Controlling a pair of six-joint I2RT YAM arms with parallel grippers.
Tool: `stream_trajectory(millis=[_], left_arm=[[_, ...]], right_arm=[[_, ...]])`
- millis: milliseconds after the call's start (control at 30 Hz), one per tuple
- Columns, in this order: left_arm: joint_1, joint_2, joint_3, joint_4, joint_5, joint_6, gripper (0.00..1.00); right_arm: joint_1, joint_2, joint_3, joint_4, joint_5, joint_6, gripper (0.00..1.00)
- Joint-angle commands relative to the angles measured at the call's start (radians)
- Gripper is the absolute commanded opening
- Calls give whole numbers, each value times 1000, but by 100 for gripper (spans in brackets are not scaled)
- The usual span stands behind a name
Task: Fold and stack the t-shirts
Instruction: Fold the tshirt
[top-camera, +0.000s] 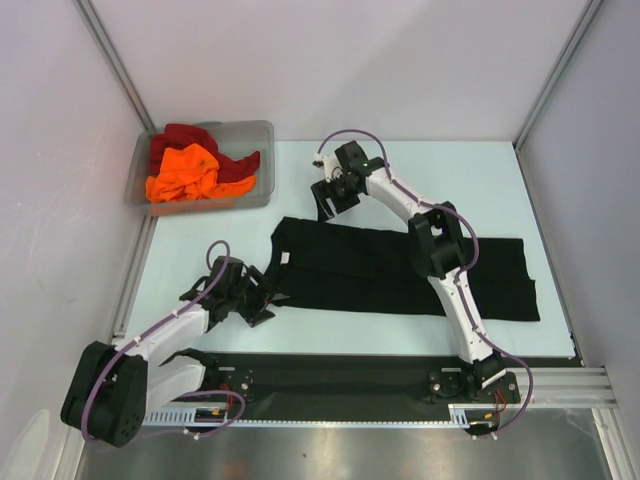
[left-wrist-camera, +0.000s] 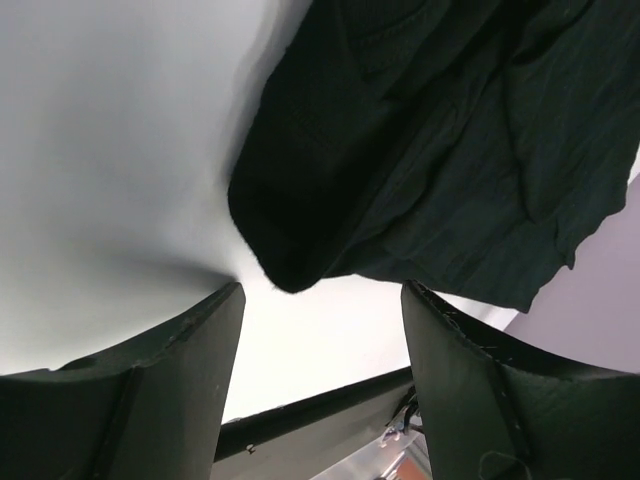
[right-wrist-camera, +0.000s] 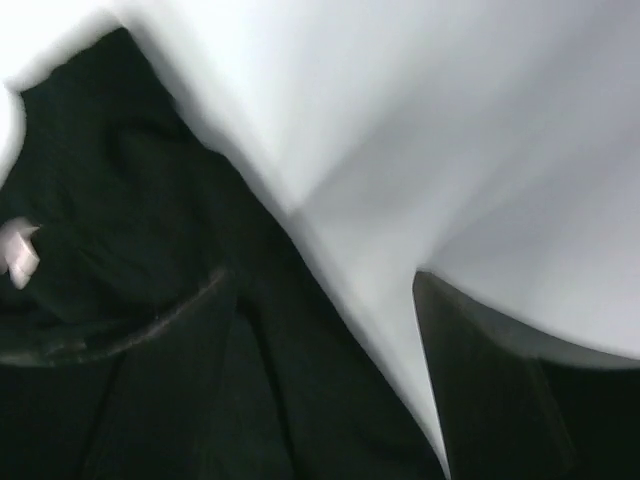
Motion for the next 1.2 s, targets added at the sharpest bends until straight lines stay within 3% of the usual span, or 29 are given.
stream_trajectory(millis=[0,533,567,700,800,833,933,1000,1167], left_arm=[[8,42,13,32,-44,-32,71],[9,194,36,59,-141,-35,56],[12,199,44,53,-150,-29,53],[11,248,85,32,-178,14,41],[11,302,146,12,-190,71,25],[11,352,195,4,-198,108,15],[8,453,309,-29,-218,169,0],[2,509,375,-40,-242,207,0],[-64,729,714,-114,-310,293,0]], right_arm=[[17,10,32,3,-125,-8,76],[35,145,101,68,-280,104,52],[35,154,106,69,-272,107,37],[24,161,111,72,-248,123,20],[1,154,106,78,-199,158,1],[-23,148,103,86,-162,190,0],[-90,116,65,133,-160,257,0],[-123,97,43,150,-156,285,0],[-192,85,61,193,-157,302,0]])
